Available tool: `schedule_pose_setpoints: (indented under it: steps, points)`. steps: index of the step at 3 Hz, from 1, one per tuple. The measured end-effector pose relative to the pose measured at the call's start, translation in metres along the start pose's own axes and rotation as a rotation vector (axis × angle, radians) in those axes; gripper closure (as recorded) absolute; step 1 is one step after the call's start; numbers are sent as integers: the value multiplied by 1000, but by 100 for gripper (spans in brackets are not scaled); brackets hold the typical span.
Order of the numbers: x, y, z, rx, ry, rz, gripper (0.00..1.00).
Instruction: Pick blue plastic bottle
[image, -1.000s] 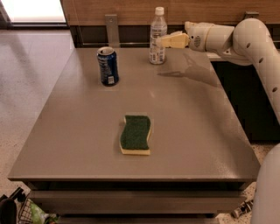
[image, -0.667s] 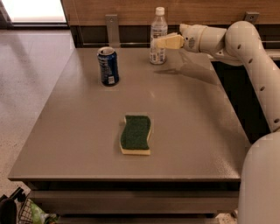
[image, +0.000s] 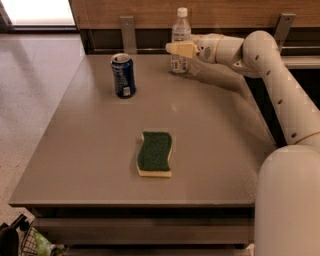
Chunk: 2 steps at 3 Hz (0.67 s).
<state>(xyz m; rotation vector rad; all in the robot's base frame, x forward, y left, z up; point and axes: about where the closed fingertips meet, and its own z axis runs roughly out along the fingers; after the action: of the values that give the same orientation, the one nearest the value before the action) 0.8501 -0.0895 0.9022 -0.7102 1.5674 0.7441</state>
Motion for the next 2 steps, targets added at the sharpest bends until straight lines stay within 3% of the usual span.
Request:
schedule_pose_setpoints:
  steps: [1, 2]
  points:
    - [2, 2, 5, -7, -1, 4, 63]
    - [3, 5, 9, -13, -1, 5, 87]
